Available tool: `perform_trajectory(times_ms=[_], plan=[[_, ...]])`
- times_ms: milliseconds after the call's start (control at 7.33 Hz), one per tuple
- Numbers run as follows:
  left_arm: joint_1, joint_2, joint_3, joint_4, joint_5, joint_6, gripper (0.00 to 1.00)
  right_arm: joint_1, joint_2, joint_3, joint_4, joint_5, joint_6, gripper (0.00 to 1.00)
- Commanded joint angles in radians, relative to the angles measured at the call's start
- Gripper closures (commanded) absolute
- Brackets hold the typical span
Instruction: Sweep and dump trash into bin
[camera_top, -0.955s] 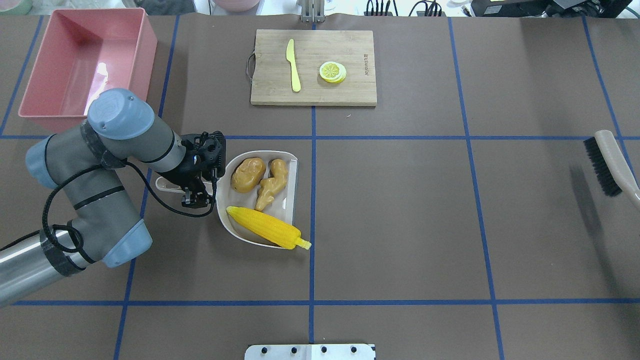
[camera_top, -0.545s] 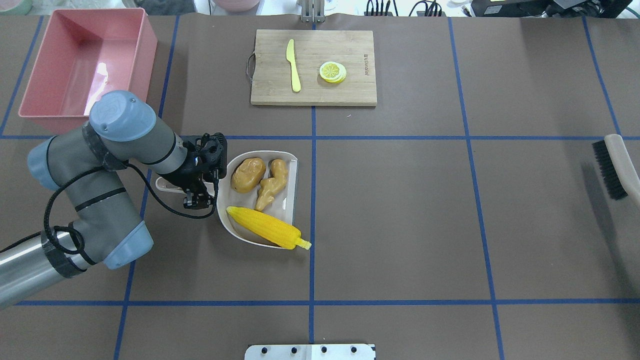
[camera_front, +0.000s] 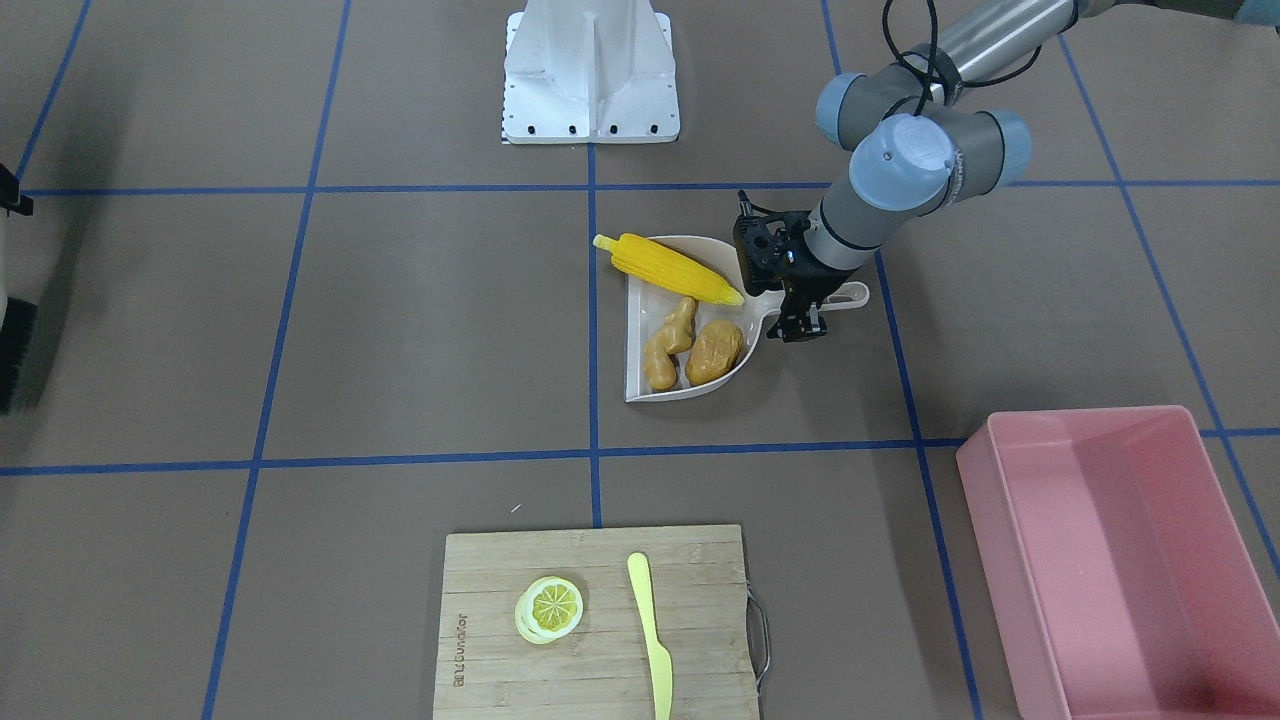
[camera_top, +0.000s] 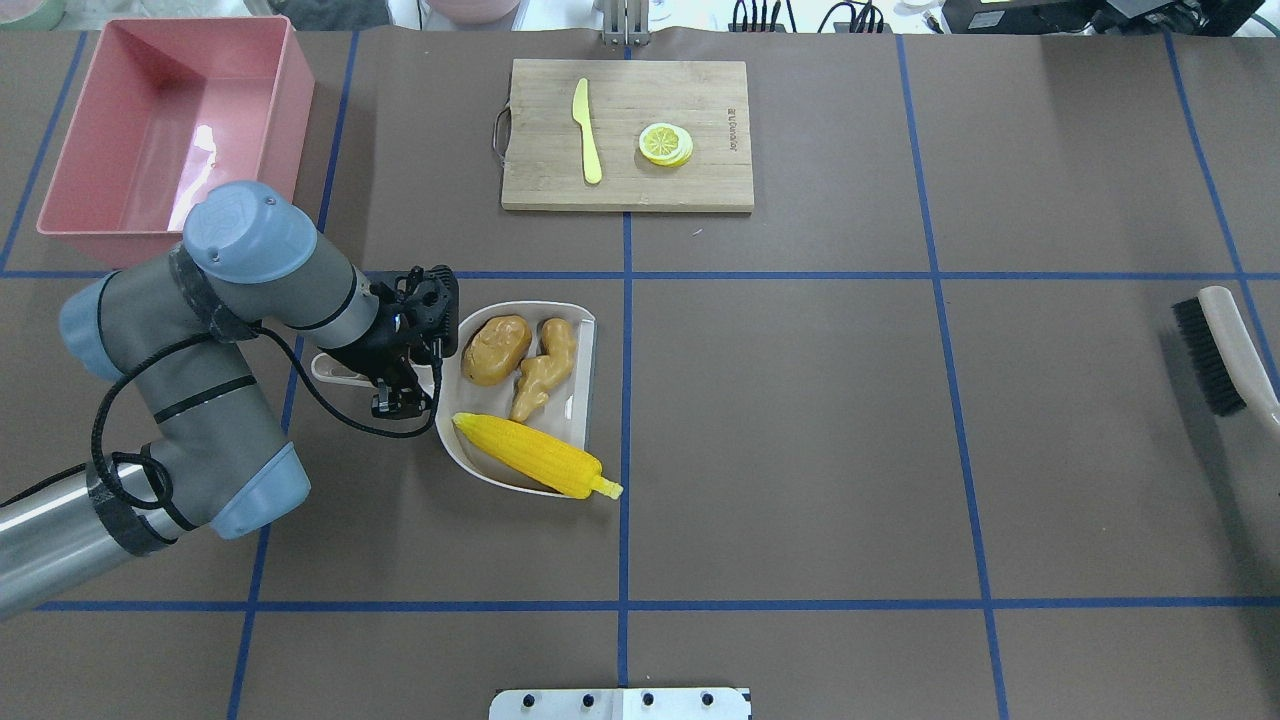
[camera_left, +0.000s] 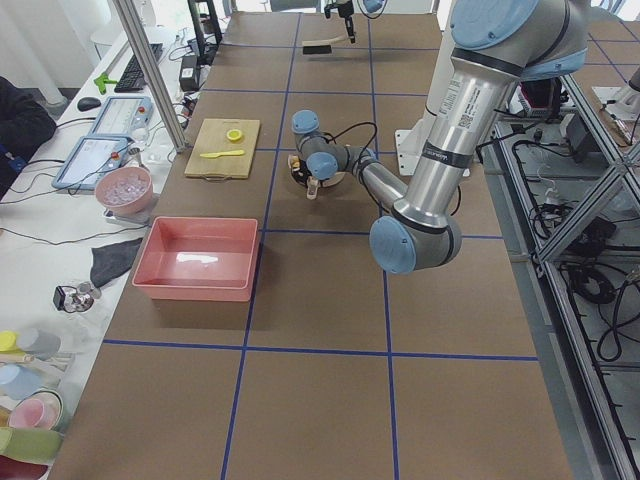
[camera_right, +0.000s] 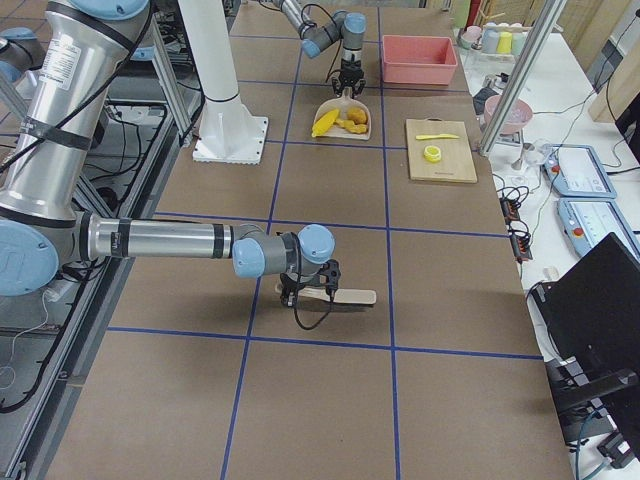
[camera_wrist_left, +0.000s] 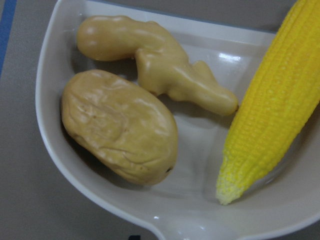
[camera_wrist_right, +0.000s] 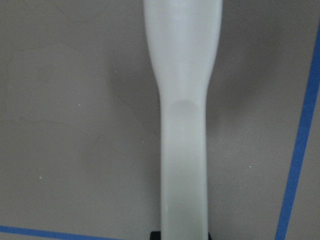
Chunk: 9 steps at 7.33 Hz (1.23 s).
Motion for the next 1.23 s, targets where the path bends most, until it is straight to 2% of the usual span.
perform_trajectory(times_ms=[0,273,409,545,682,818,955,1091], plan=[[0.001,-0.004,0.002,0.000,0.000,-0.006,0.41,-0.006,0.019,-0.044,0.004,0.022,-0.012,1.00],[0.006,-0.005,0.005,0.000,0.002,-0.008,0.46,-0.010,0.044,-0.067,0.002,0.019,-0.006,1.00],[0.006,-0.005,0.003,0.002,0.002,-0.008,0.53,-0.013,0.048,-0.072,0.004,0.017,-0.002,1.00],[0.006,-0.005,0.002,0.000,0.002,-0.009,0.66,-0.021,0.051,-0.072,0.004,0.017,0.020,1.00],[0.006,-0.005,0.002,0.000,0.002,-0.009,0.84,-0.026,0.060,-0.072,0.004,0.016,0.038,1.00],[0.006,-0.005,0.002,0.000,0.000,-0.008,0.98,-0.030,0.061,-0.071,0.004,0.017,0.058,0.87],[0.006,-0.005,0.000,0.000,0.000,-0.008,1.00,-0.036,0.061,-0.071,0.005,0.019,0.077,0.61],[0.006,-0.005,0.000,-0.002,0.000,-0.006,1.00,-0.039,0.061,-0.071,0.004,0.019,0.081,0.45]])
